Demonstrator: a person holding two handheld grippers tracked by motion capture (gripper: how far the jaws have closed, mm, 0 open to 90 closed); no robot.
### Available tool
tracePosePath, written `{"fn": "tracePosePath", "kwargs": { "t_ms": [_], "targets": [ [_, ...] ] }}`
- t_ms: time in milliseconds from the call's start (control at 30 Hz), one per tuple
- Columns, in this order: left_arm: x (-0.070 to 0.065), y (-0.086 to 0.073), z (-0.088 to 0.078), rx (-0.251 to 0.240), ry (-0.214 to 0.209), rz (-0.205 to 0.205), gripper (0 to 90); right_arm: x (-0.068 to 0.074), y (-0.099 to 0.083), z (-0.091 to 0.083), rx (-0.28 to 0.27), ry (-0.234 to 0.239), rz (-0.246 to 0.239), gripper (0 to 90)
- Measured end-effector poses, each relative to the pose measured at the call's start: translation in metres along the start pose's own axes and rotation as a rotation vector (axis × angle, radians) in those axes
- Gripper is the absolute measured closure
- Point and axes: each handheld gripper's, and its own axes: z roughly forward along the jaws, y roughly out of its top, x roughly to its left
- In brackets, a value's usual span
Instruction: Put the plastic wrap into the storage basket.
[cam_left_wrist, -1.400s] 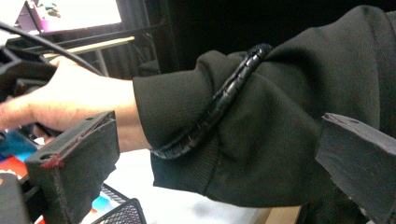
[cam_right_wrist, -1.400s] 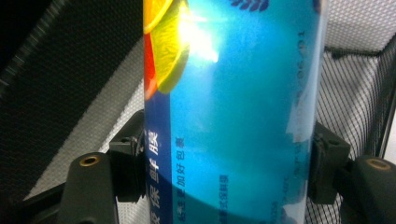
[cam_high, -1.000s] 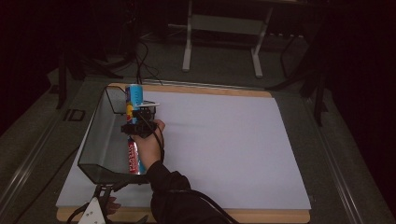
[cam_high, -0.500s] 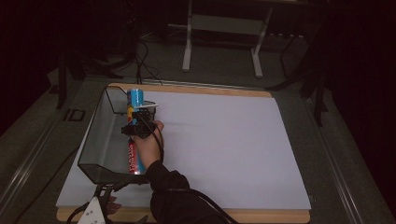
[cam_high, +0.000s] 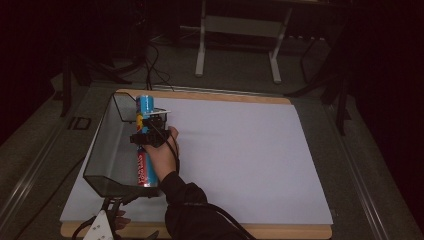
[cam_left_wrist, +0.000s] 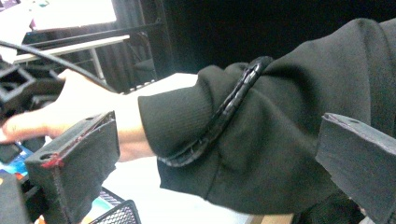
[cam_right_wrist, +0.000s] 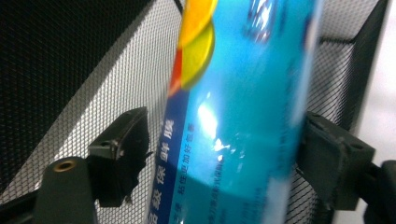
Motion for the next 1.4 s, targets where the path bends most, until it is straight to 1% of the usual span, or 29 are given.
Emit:
{"fn": "tracePosePath", "kwargs": {
  "t_ms": [33, 100, 167, 267, 300, 367, 467, 500, 533, 567, 633, 700, 733, 800, 867, 933, 1033, 1067, 1100, 1133, 1200, 1267, 1333, 1367, 1400],
  "targets": [
    [0.000, 0.000, 0.000, 0.001, 0.000, 0.000, 0.8, -0.001, 0.001, -0.004, -0.010, 0.003, -0.014, 18.4],
    [0.000, 0.000, 0.001, 0.003, -0.001, -0.001, 0.8, -0.002, 0.004, -0.010, -0.020, -0.010, -0.059, 17.2],
    [0.000, 0.000, 0.001, 0.003, 0.000, 0.000, 0.8, -0.005, 0.006, -0.017, -0.029, 0.003, -0.099, 13.3],
    [-0.001, 0.000, 0.001, 0.004, 0.000, -0.001, 0.8, -0.009, 0.008, -0.028, -0.044, 0.016, -0.147, 12.9],
    [-0.001, 0.000, 0.001, 0.003, -0.001, -0.003, 0.8, -0.011, 0.009, -0.032, -0.048, 0.022, -0.156, 12.8],
    [-0.001, 0.000, 0.002, 0.006, 0.000, -0.004, 0.8, -0.015, 0.008, -0.038, -0.035, 0.057, -0.164, 12.8],
    [-0.001, 0.000, 0.002, 0.010, -0.002, -0.003, 0.8, -0.018, 0.005, -0.047, -0.024, 0.072, -0.201, 11.7],
    [-0.001, -0.001, 0.003, 0.010, -0.001, -0.004, 0.8, -0.020, 0.004, -0.050, -0.021, 0.074, -0.205, 11.6],
    [-0.001, -0.001, 0.003, 0.011, 0.000, -0.006, 0.8, -0.022, 0.003, -0.053, -0.023, 0.090, -0.206, 11.5],
    [-0.001, -0.001, 0.003, 0.013, 0.000, -0.006, 0.8, -0.024, 0.002, -0.055, -0.019, 0.091, -0.210, 11.4],
    [-0.001, -0.001, 0.003, 0.015, 0.003, -0.004, 0.8, -0.027, 0.000, -0.061, -0.019, 0.089, -0.226, 11.4],
    [-0.001, -0.001, 0.004, 0.017, 0.005, -0.002, 0.8, -0.029, -0.001, -0.065, -0.023, 0.087, -0.228, 11.4],
    [-0.001, -0.001, 0.004, 0.017, 0.004, -0.004, 0.8, -0.033, -0.002, -0.073, -0.036, 0.092, -0.233, 11.4],
    [-0.001, -0.001, 0.004, 0.019, 0.006, -0.003, 0.8, -0.036, -0.004, -0.080, -0.051, 0.086, -0.242, 11.4],
    [-0.001, -0.001, 0.005, 0.020, 0.005, -0.001, 0.8, -0.040, -0.005, -0.086, -0.055, 0.076, -0.249, 11.4],
    [-0.001, -0.001, 0.005, 0.021, 0.004, -0.001, 0.8, -0.046, -0.007, -0.092, -0.055, 0.088, -0.248, 11.4],
    [-0.002, -0.001, 0.005, 0.022, 0.006, -0.001, 0.8, -0.055, -0.011, -0.100, -0.059, 0.092, -0.249, 11.4],
    [-0.002, -0.001, 0.005, 0.022, 0.006, -0.001, 0.8, -0.055, -0.011, -0.100, -0.059, 0.092, -0.249, 11.4],
    [-0.002, -0.001, 0.005, 0.022, 0.006, -0.001, 0.8, -0.057, -0.013, -0.103, -0.066, 0.083, -0.255, 11.4],
    [-0.002, -0.001, 0.005, 0.022, 0.007, -0.001, 0.8, -0.061, -0.016, -0.107, -0.071, 0.077, -0.273, 11.4],
    [-0.002, -0.001, 0.006, 0.023, 0.006, -0.001, 0.8, -0.065, -0.019, -0.111, -0.069, 0.079, -0.270, 11.4],
    [-0.002, -0.001, 0.006, 0.023, 0.007, 0.000, 0.8, -0.069, -0.022, -0.115, -0.065, 0.080, -0.280, 11.4],
    [-0.002, -0.001, 0.006, 0.026, 0.007, 0.003, 0.8, -0.073, -0.027, -0.119, -0.075, 0.087, -0.287, 11.4],
    [-0.003, -0.001, 0.006, 0.026, 0.007, 0.003, 0.8, -0.074, -0.030, -0.120, -0.073, 0.083, -0.294, 11.4],
    [-0.003, -0.001, 0.006, 0.025, 0.008, 0.003, 0.8, -0.074, -0.034, -0.121, -0.069, 0.063, -0.318, 11.4]
  ]
}}
